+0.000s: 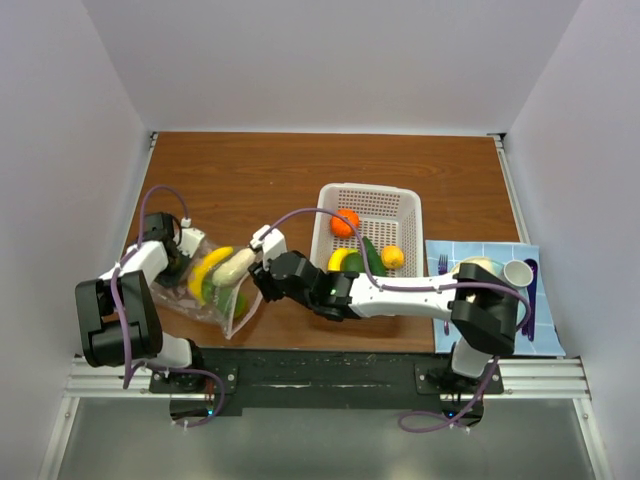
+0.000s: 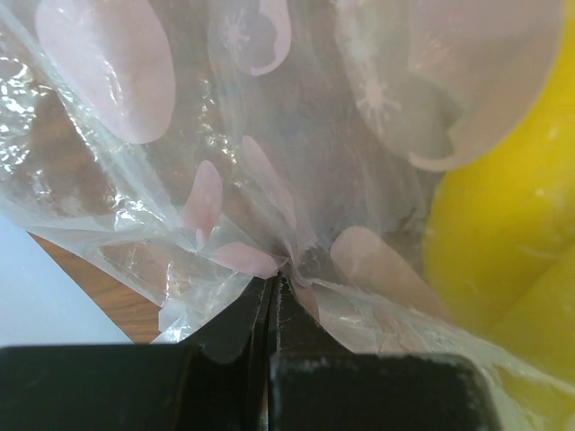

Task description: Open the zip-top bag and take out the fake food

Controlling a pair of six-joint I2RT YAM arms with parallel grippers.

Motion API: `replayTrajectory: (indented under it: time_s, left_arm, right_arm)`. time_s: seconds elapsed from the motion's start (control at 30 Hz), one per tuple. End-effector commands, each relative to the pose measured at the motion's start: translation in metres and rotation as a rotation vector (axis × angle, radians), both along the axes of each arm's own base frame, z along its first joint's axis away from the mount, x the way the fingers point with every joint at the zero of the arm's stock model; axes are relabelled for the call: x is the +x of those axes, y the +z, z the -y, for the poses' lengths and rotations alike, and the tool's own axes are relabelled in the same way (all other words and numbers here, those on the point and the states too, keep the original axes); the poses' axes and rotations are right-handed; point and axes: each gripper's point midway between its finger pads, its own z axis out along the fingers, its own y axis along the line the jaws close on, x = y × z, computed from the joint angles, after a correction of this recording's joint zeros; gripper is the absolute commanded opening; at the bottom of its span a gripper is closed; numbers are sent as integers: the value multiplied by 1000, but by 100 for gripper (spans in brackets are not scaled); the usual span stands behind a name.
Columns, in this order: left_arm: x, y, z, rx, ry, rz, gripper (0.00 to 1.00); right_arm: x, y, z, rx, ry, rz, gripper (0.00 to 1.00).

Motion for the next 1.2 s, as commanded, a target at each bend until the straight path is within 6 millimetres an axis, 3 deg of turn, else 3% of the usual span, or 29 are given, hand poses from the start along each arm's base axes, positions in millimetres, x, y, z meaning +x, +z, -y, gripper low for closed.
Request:
replayTrajectory:
  time_s: [0.0,0.33,0.43,0.5,0.53,1.03,1.17]
  left_arm:
    - [3,4,4,-27,2,27,0]
    - [0,-2,2,-19,0,10,0]
    - [2,-3,3,-22,-1,10,0]
    - [1,-4,3,-24,2,4,0]
    - [3,-4,2,-22,1,5,0]
    - [6,0,11,-41,-15,7,0]
    - [5,1,13,-40,-21,5,0]
  right_arm:
    - [-13,-14,-20,-20,78,-20,47]
    - [-25,-38,-53,-3,155,-40,45]
    - [-27,-44,-63,4,189,-44,68]
    - [-27,-43,-71,15,201,-40,94]
    - [-26,-52,-73,-8,207,-40,99]
    - [-24,-75,-116,-10,267,-52,99]
    - [-23,-85,-120,-28,267,-58,99]
